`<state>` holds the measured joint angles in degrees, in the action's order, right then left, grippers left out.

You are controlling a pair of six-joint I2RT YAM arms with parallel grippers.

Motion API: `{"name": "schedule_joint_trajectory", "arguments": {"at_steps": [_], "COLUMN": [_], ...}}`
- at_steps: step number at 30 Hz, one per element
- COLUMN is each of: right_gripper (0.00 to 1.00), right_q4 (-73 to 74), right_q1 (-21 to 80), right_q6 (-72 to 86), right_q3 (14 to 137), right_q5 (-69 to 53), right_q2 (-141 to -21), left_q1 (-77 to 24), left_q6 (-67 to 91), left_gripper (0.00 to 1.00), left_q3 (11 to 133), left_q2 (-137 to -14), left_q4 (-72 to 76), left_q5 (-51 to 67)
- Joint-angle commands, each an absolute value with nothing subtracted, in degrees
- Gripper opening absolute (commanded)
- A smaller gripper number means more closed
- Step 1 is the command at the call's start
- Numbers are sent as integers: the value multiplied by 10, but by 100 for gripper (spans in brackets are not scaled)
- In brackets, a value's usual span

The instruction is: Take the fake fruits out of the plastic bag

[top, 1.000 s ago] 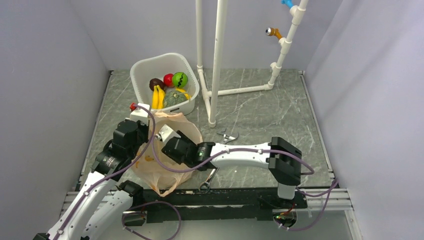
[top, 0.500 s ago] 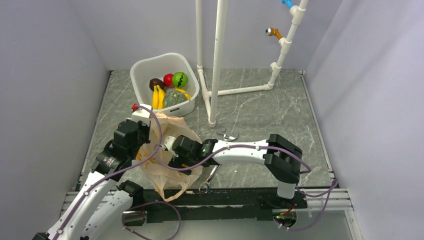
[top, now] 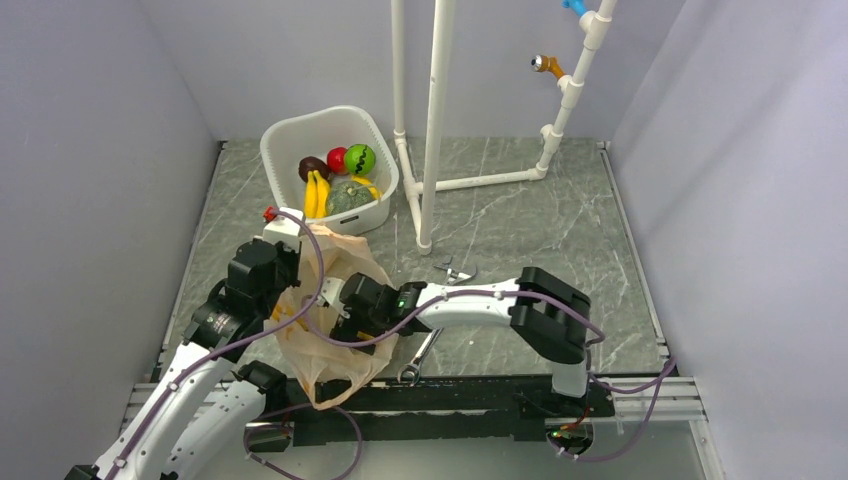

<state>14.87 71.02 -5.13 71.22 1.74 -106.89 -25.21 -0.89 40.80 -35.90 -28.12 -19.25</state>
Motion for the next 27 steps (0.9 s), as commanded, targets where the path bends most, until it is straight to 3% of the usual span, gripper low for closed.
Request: {"name": "schedule_joint_trajectory", "arguments": {"at_steps": [1, 5, 9, 20, 27], "right_gripper": [96, 95, 87, 30, 6], "right_q4": [99, 70, 10, -41, -90], "right_q1": [711, 711, 712, 715, 713], "right_q6": [-23, 50, 63, 45, 87], "right_q3": [722, 716, 694, 663, 598], "right_q5": [182, 283, 276, 242, 174], "right_q2": [-1128, -1130, -1112, -1007, -909], "left_q1": [-254, -254, -254, -254, -254], "left_q6": [-13, -14, -14, -14, -13], "left_gripper": [0, 0, 0, 0, 0], "left_q3": [412, 411, 411, 411, 412], "left_q2": [-363, -363, -369, -372, -369], "left_q4": [-267, -265, -263, -265, -267], "left_q5": [-187, -186, -183, -187, -188]}}
